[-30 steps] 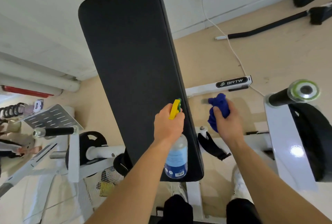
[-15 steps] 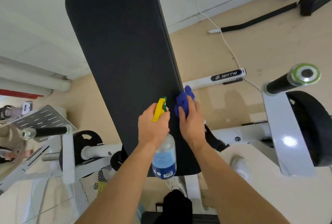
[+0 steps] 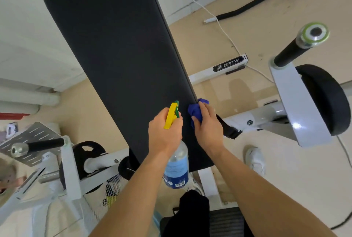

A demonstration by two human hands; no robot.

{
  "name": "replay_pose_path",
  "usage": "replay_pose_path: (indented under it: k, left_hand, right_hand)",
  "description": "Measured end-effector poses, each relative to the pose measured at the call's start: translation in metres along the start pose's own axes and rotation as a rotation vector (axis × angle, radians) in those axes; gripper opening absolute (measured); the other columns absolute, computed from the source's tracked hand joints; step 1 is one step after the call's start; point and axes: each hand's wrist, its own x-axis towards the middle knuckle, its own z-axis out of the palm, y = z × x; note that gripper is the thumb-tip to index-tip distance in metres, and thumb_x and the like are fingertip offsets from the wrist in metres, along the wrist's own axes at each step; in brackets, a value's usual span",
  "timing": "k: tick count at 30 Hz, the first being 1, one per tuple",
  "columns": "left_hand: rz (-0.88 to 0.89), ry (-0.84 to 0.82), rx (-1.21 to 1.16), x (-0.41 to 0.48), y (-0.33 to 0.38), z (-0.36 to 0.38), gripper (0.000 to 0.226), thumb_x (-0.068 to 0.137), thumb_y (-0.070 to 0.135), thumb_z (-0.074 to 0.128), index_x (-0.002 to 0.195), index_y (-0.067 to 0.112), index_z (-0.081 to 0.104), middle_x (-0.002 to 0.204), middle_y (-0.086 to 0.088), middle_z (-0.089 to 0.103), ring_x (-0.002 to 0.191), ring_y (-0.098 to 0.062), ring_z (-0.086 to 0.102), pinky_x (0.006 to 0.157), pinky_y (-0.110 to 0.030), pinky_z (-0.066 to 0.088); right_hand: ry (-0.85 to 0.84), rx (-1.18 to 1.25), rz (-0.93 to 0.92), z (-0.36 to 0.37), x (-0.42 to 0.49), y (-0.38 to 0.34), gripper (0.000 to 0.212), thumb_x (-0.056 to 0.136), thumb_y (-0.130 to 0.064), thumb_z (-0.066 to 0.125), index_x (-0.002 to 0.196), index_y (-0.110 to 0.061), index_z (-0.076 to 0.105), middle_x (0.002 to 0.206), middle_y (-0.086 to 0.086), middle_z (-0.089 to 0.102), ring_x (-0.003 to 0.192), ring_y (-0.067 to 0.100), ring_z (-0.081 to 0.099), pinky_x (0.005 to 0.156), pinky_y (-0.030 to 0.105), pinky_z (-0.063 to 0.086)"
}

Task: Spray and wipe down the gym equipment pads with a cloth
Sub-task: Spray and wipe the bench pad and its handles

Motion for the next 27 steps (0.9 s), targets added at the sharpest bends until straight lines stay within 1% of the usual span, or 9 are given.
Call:
replay_pose_path:
  k: [3, 6, 8, 11, 14, 17, 20, 23, 27]
  left_hand:
    - [-0.010, -0.039, 0.048, -0.010, -0.010, -0.001, 0.026, 0.084, 0.032, 0.056, 0.091, 0.010, 0.069, 0.089, -0.016, 0.071, 0.081, -0.038, 0.067, 0.069, -0.061, 0.061]
    - [-0.041, -0.057, 0.070, -0.021, -0.023, 0.002, 0.020, 0.086, 0.028, 0.058, 0.089, 0.012, 0.068, 0.089, -0.016, 0.071, 0.084, -0.041, 0.066, 0.070, -0.062, 0.061]
    - [-0.054, -0.081, 0.074, -0.029, -0.033, 0.008, 0.014, 0.090, 0.024, 0.059, 0.087, 0.012, 0.068, 0.089, -0.017, 0.071, 0.083, -0.041, 0.066, 0.068, -0.061, 0.061]
    - [-0.081, -0.108, 0.077, -0.039, -0.046, 0.019, 0.020, 0.082, 0.032, 0.056, 0.083, 0.015, 0.067, 0.083, -0.014, 0.069, 0.070, -0.035, 0.063, 0.066, -0.060, 0.061]
    - [-0.113, -0.137, 0.079, -0.045, -0.065, 0.031, 0.019, 0.080, 0.032, 0.056, 0.082, 0.015, 0.065, 0.077, -0.015, 0.065, 0.061, -0.021, 0.054, 0.064, -0.061, 0.059]
    - [-0.115, -0.161, 0.114, -0.053, -0.085, 0.042, 0.013, 0.085, 0.031, 0.060, 0.078, 0.019, 0.061, 0.067, -0.007, 0.059, 0.059, -0.020, 0.053, 0.062, -0.062, 0.058]
    - [-0.125, -0.172, 0.143, -0.062, -0.097, 0.052, 0.019, 0.087, 0.032, 0.062, 0.076, 0.018, 0.057, 0.064, -0.001, 0.055, 0.058, -0.020, 0.051, 0.062, -0.061, 0.057]
    - [-0.116, -0.194, 0.203, -0.074, -0.103, 0.066, 0.021, 0.092, 0.024, 0.064, 0.076, 0.014, 0.056, 0.065, 0.000, 0.055, 0.060, -0.019, 0.051, 0.066, -0.054, 0.053]
    - [-0.142, -0.264, 0.264, -0.090, -0.114, 0.087, 0.018, 0.093, 0.022, 0.062, 0.077, 0.017, 0.056, 0.070, -0.001, 0.058, 0.066, -0.023, 0.056, 0.064, -0.045, 0.049]
  right_hand:
    - [-0.055, -0.011, 0.072, 0.011, -0.046, 0.032, 0.058, 0.097, -0.024, 0.060, 0.150, -0.013, 0.040, 0.151, 0.008, 0.043, 0.123, 0.031, 0.056, 0.097, 0.041, 0.051]
    - [-0.199, -0.036, 0.177, 0.009, -0.091, 0.075, 0.057, 0.095, -0.019, 0.061, 0.149, -0.012, 0.042, 0.147, 0.008, 0.048, 0.119, 0.031, 0.058, 0.096, 0.039, 0.050]
    - [-0.264, -0.010, 0.223, 0.001, -0.101, 0.087, 0.051, 0.094, -0.016, 0.060, 0.143, -0.013, 0.048, 0.139, 0.006, 0.053, 0.116, 0.030, 0.058, 0.091, 0.033, 0.048]
    - [-0.140, 0.131, 0.155, -0.002, -0.079, 0.063, 0.043, 0.093, -0.013, 0.063, 0.135, -0.013, 0.055, 0.128, 0.004, 0.059, 0.112, 0.025, 0.059, 0.089, 0.025, 0.043]
    - [-0.001, 0.194, 0.139, 0.000, -0.046, 0.027, 0.053, 0.094, -0.017, 0.063, 0.145, -0.010, 0.048, 0.144, 0.002, 0.052, 0.126, 0.020, 0.051, 0.102, 0.029, 0.041]
    - [-0.041, 0.153, 0.162, 0.006, -0.059, 0.034, 0.058, 0.095, -0.018, 0.062, 0.149, -0.013, 0.042, 0.150, 0.003, 0.046, 0.131, 0.022, 0.047, 0.104, 0.031, 0.040]
    - [-0.166, 0.104, 0.270, 0.001, -0.095, 0.073, 0.052, 0.092, -0.015, 0.065, 0.142, -0.013, 0.050, 0.131, 0.009, 0.060, 0.115, 0.026, 0.057, 0.093, 0.029, 0.044]
    - [-0.252, 0.132, 0.380, -0.006, -0.114, 0.102, 0.044, 0.086, -0.009, 0.065, 0.129, -0.016, 0.061, 0.108, 0.008, 0.068, 0.096, 0.026, 0.062, 0.080, 0.027, 0.041]
    - [-0.081, 0.292, 0.527, -0.010, -0.121, 0.108, 0.038, 0.088, -0.007, 0.060, 0.125, -0.016, 0.061, 0.097, 0.000, 0.064, 0.085, 0.019, 0.058, 0.080, 0.031, 0.044]
